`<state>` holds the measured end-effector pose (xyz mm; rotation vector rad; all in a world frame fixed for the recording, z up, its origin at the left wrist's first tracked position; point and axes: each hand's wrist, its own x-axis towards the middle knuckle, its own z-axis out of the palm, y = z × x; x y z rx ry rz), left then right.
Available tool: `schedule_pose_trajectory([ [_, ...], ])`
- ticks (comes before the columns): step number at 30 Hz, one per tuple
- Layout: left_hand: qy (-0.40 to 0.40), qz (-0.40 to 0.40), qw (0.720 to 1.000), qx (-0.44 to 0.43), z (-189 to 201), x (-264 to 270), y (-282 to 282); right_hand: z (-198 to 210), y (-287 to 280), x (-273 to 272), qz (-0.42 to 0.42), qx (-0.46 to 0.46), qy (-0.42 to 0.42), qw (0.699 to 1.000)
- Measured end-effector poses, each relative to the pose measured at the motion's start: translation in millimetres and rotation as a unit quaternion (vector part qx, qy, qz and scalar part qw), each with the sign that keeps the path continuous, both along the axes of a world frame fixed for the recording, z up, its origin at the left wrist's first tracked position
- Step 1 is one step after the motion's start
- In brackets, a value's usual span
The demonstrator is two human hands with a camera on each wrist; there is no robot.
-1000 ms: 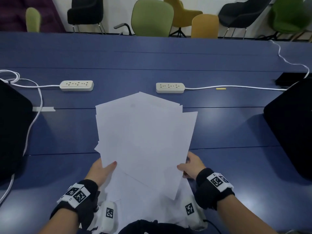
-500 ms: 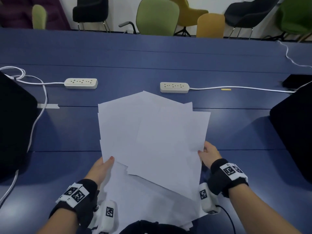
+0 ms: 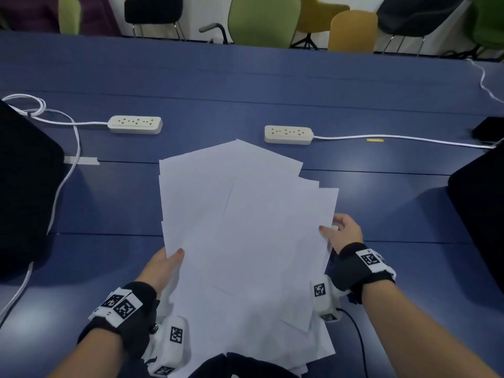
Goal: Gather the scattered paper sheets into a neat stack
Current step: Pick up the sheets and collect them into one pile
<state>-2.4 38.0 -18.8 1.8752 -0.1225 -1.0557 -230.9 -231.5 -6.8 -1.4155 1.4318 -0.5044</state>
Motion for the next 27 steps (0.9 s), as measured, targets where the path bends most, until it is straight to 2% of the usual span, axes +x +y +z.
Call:
schedule_pose_trajectory([
  [4, -0.003, -0.006, 1.000, -0.001, 4, -4, 0, 4, -10, 11, 0.001, -0.038, 0.023, 0.999],
  [9, 0.024, -0.002, 0.999, -0.025, 14, -11, 0, 6, -16, 18, 0.050, -0.045, 0.073, 0.995],
  [13, 0.034, -0.001, 0.999, -0.024, 17, -13, 0, 17, -18, 29, 0.073, 0.022, 0.030, 0.997],
  [16, 0.037, 0.002, 0.999, -0.022, 18, -13, -1, 22, -21, 34, 0.141, 0.043, 0.046, 0.988],
  [19, 0.022, 0.016, 0.999, -0.024, 22, -15, -3, 21, -21, 35, 0.204, 0.018, 0.106, 0.973],
  [21, 0.013, 0.023, 0.999, -0.022, 21, -15, -3, 22, -23, 34, 0.252, -0.009, 0.176, 0.951],
  [23, 0.001, 0.025, 0.999, -0.021, 19, -15, -4, 24, -26, 30, 0.289, -0.008, 0.204, 0.935],
  [25, -0.003, 0.034, 0.999, -0.025, 18, -14, -5, 27, -27, 23, 0.306, 0.018, 0.190, 0.933],
  [27, -0.005, 0.035, 0.999, -0.035, 18, -13, -7, 26, -27, 17, 0.276, 0.031, 0.146, 0.949],
])
